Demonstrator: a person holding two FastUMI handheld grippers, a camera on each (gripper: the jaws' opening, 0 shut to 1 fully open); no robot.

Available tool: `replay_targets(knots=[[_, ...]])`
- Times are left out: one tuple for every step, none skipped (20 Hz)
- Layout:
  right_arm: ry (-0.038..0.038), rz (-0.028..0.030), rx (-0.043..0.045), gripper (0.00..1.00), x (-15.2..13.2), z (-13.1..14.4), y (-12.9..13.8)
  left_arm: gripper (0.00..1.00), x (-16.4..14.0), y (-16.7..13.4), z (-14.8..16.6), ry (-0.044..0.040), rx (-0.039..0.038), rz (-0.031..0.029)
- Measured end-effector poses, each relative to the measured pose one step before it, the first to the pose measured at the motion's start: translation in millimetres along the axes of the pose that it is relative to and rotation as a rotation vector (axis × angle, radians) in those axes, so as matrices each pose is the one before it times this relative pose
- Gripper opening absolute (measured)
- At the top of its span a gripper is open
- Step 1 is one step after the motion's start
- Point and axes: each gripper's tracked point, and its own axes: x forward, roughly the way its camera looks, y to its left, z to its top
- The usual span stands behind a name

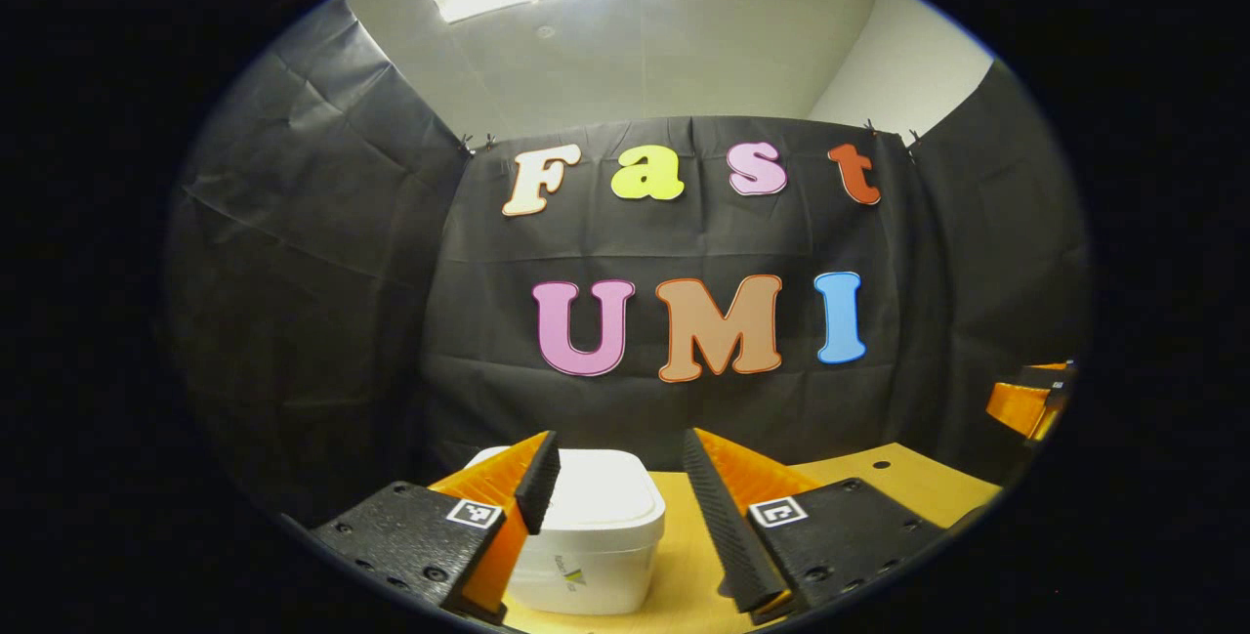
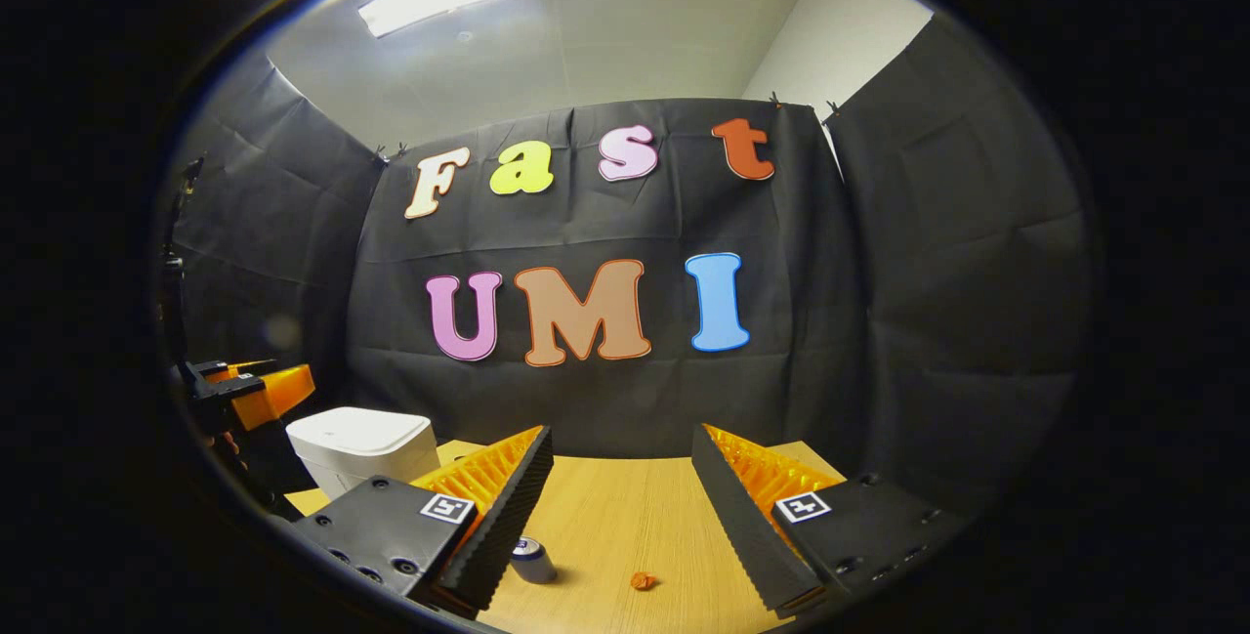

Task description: Press the lid of the desktop garbage bin to open it, pick up the crumpled paper on the desktop and throw it into the bin, then pick up the pop can on the desktop and drop it into the bin, and finally close the garbage bin lid.

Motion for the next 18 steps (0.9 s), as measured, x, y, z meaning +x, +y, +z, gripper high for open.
replay_targets(knots=[[0.00151, -0.00272, 0.00166, 0.96, -0.42, -1.22, 0.68, 0.66, 3.40, 2.08, -0.92, 0.00298, 0.01113, 0.00268], [0.00189, -0.00308, 0.00021, 0.96, 0.27, -0.08, 0.74, 0.64, 2.60, 1.70, -4.23, 0.01088, 0.00706, 0.00179], [0.00120, -0.00217, -0.00163, 0.96, -1.19, -1.09, 0.40, 0.62, 2.18, 1.93, -2.30, 0.00840, 0.00096, 0.00358], [0.00095, -0.00365, -0.00432, 0.96, -0.78, 0.45, 0.77, 0.58, 2.59, 2.24, -3.30, 0.00816, -0.00537, 0.00389], [0.00073, -0.00452, -0.00708, 0.96, -0.71, 0.14, 0.65, 0.48, 2.89, 1.95, -2.35, 0.00365, -0.00760, 0.00267], [0.00011, -0.00364, -0.01057, 0.95, -0.73, 0.01, 0.68, 0.44, 2.52, 4.09, -3.89, 0.00420, -0.00565, 0.00897], [-0.00040, -0.00568, -0.01270, 0.95, -1.05, -1.16, 0.60, 0.34, 3.61, 4.02, -3.61, 0.00370, -0.00036, 0.00994], [0.00072, -0.00591, -0.01180, 0.96, -0.46, -0.03, 0.24, 0.29, 3.86, 2.82, -5.10, 0.00274, 0.00492, 0.00743], [0.00042, -0.00357, -0.00878, 0.96, -2.39, 0.67, 1.22, 0.19, 3.65, 2.91, -5.05, 0.00748, 0.00942, 0.00448], [0.00147, -0.00305, -0.00479, 0.96, -1.09, 0.18, 1.10, 0.16, 3.32, 2.78, -5.47, 0.00502, 0.01108, 0.00402], [0.00236, -0.00547, -0.00197, 0.96, -0.44, -1.13, -1.07, 0.09, 4.21, 4.89, -4.91, 0.00586, 0.00960, 0.01152], [0.00316, -0.00759, -0.00061, 0.96, -1.13, -0.06, -0.48, 0.02, 3.14, 4.03, -7.00, 0.00838, 0.00456, 0.00697], [0.00329, -0.00892, -0.00081, 0.96, -0.95, -0.71, -0.98, 0.00, 2.98, 3.29, -5.71, 0.01131, 0.00164, 0.00647], [0.00372, -0.00933, -0.00064, 0.96, -0.63, 0.44, -1.84, 0.00, 3.91, 3.01, -7.84, 0.01466, 0.00197, 0.00596], [0.00211, -0.00899, -0.00060, 0.96, -2.26, -1.37, -1.51, 0.00, 3.89, 4.37, -7.33, 0.01769, 0.00437, 0.00845], [0.00146, -0.01017, -0.00169, 0.96, -1.02, -0.02, -1.38, 0.00, 3.55, 2.62, -9.22, 0.01986, 0.00522, 0.00415], [0.00248, -0.00916, -0.00282, 0.96, -0.96, -1.20, -1.77, 0.00, 3.26, 1.71, -8.16, 0.02027, 0.00899, -0.00013], [0.00387, -0.00795, -0.00337, 0.96, -0.61, -1.83, -1.53, 0.00, 1.62, 4.52, -7.39, 0.01268, 0.01150, 0.01118]])
